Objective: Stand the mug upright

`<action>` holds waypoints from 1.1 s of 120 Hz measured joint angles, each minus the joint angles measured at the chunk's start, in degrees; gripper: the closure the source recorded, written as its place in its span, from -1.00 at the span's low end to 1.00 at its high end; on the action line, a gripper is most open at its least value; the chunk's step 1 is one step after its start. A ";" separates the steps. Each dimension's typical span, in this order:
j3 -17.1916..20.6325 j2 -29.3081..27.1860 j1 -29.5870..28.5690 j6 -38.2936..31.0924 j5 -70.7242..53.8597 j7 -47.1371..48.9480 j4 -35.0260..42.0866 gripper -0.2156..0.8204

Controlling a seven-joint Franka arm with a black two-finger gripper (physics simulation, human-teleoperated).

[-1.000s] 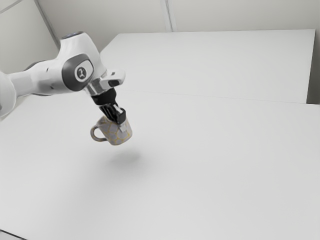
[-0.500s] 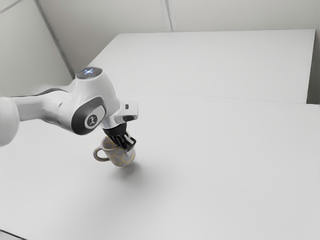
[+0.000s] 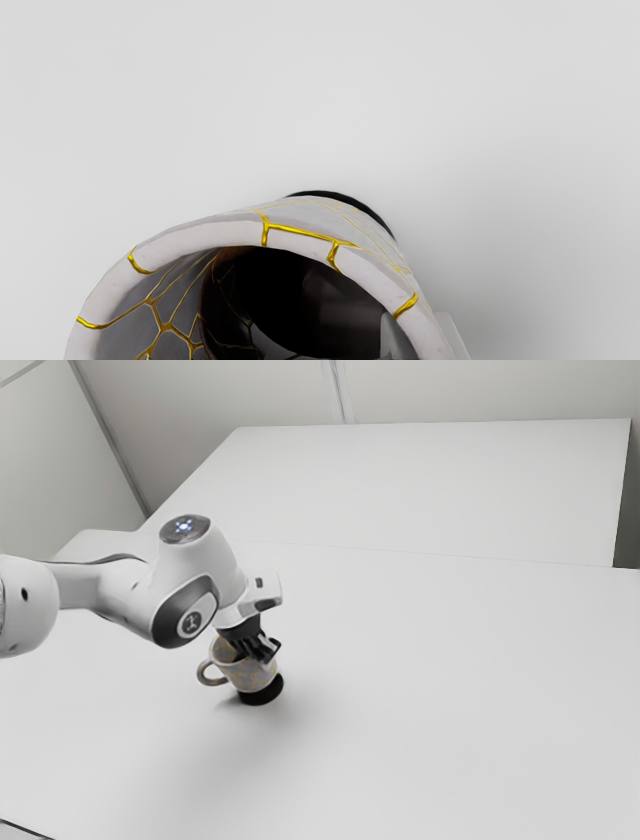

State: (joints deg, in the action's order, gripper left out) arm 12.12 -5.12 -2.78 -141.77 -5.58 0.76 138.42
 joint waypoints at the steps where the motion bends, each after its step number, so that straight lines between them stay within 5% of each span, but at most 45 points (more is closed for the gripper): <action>1: 0.00 0.11 0.01 -0.03 -0.06 0.08 -0.01 0.92; 29: 0.07 2.31 -0.05 -0.64 -0.72 2.03 -0.14 0.91; 65: 0.01 2.02 0.77 0.17 0.72 2.08 -2.02 -0.15; 92: 0.01 1.83 0.67 16.58 3.33 4.08 -14.90 -0.43; 132: 0.01 4.89 0.41 38.36 3.75 6.35 -34.94 -0.55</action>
State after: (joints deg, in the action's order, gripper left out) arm 12.13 -0.23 -2.36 -103.42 -1.83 7.11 103.48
